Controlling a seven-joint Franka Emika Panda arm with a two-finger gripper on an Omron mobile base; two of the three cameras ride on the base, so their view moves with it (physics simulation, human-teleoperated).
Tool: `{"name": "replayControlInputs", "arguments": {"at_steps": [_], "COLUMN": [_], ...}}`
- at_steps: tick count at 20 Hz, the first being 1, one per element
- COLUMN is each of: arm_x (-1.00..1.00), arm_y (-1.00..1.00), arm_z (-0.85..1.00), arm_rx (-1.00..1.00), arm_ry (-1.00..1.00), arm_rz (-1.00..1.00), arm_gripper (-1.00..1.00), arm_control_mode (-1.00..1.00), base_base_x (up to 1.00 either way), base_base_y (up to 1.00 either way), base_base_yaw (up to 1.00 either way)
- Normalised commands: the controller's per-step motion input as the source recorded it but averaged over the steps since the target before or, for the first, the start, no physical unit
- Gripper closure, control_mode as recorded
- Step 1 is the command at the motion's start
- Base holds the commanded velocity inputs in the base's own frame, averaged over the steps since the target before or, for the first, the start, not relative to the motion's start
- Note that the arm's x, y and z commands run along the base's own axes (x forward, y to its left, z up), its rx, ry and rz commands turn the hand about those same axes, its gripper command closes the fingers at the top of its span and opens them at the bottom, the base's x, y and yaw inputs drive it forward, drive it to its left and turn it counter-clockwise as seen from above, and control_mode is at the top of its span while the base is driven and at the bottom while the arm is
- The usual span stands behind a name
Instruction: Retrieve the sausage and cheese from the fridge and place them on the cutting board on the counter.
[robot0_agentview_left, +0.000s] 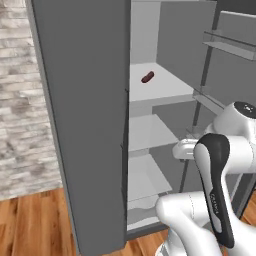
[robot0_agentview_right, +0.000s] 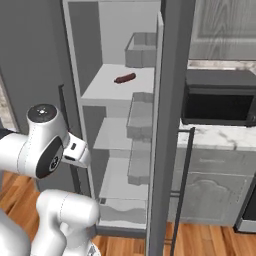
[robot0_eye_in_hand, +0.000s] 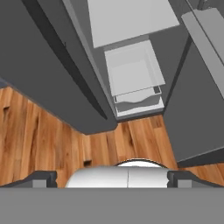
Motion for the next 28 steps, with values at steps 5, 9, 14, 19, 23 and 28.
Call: {"name": "replayControlInputs", "arguments": {"at_steps": [5, 9, 14, 19, 23, 28], "arm_x": [0.00, 0.00, 0.00, 0.00, 0.00, 0.00], "arm_y": [0.00, 0.00, 0.00, 0.00, 0.00, 0.00], "arm_z": [0.00, 0.00, 0.00, 0.00, 0.00, 0.00], "arm_rx": [0.00, 0.00, 0.00, 0.00, 0.00, 0.00], "arm_ry": [0.00, 0.00, 0.00, 0.00, 0.00, 0.00], "arm_rz": [0.00, 0.00, 0.00, 0.00, 0.00, 0.00], "arm_gripper": [-1.00, -1.00, -1.00, -1.00, -1.00, -1.00], "arm_control_mode": [1.00, 1.00, 1.00, 1.00, 1.00, 1.00], "base_base_x": [0.31, 0.37, 0.21, 0.36, 0.45, 0.25], "base_base_y": [0.28, 0.12, 0.17, 0.17, 0.13, 0.07], "base_base_yaw": [-0.11, -0.08, -0.05, 0.00, 0.00, 0.02]}}
